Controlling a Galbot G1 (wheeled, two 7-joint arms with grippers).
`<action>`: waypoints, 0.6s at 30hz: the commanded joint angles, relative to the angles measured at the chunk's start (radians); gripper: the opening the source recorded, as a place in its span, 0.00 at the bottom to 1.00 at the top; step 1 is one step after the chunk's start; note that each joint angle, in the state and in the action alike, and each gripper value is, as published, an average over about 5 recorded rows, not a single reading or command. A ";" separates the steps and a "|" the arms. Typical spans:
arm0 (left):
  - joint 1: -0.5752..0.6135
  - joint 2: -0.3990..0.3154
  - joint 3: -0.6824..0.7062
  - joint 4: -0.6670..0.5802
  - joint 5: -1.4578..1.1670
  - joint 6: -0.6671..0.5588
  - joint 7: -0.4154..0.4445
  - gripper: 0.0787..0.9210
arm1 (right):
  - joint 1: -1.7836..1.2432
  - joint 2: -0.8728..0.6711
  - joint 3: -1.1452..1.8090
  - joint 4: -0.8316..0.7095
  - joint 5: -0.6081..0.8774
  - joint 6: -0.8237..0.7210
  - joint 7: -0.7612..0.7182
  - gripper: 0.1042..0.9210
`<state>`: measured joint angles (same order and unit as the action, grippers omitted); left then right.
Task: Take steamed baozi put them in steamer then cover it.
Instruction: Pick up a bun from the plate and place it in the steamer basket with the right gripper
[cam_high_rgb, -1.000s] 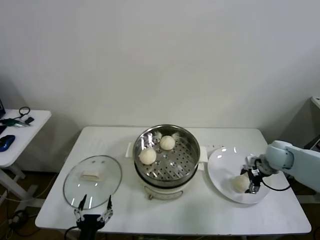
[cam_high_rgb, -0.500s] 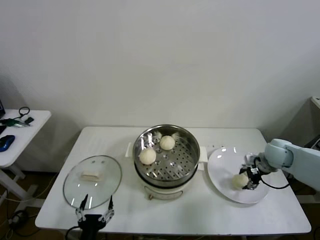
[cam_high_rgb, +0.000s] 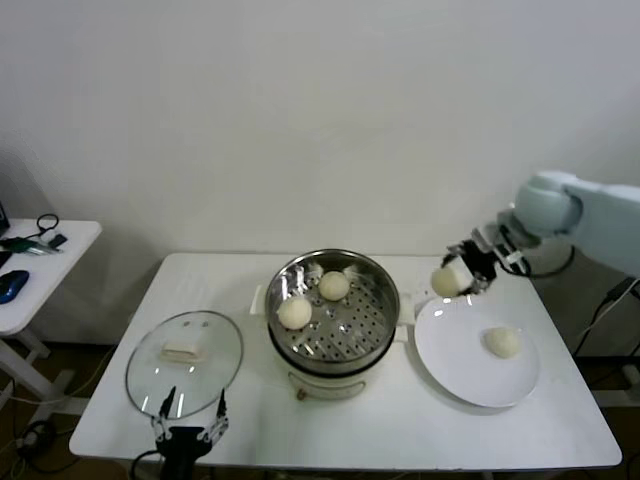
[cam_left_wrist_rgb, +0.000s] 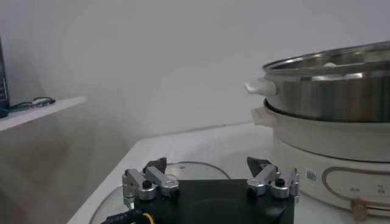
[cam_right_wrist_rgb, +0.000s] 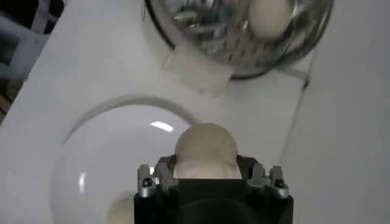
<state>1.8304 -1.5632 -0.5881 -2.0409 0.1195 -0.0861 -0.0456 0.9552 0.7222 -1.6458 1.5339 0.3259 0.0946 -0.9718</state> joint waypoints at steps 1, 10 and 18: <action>0.001 -0.002 -0.001 0.001 0.002 -0.001 0.000 0.88 | 0.198 0.250 0.043 0.240 -0.093 0.287 -0.013 0.70; 0.005 -0.008 -0.022 -0.008 -0.004 -0.003 -0.003 0.88 | -0.093 0.372 0.076 0.190 -0.316 0.317 0.084 0.70; 0.015 -0.011 -0.046 -0.016 -0.004 -0.013 -0.007 0.88 | -0.227 0.410 0.063 0.144 -0.396 0.288 0.114 0.70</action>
<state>1.8434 -1.5742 -0.6261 -2.0555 0.1160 -0.0988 -0.0539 0.8778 1.0339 -1.5945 1.6796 0.0669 0.3402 -0.8987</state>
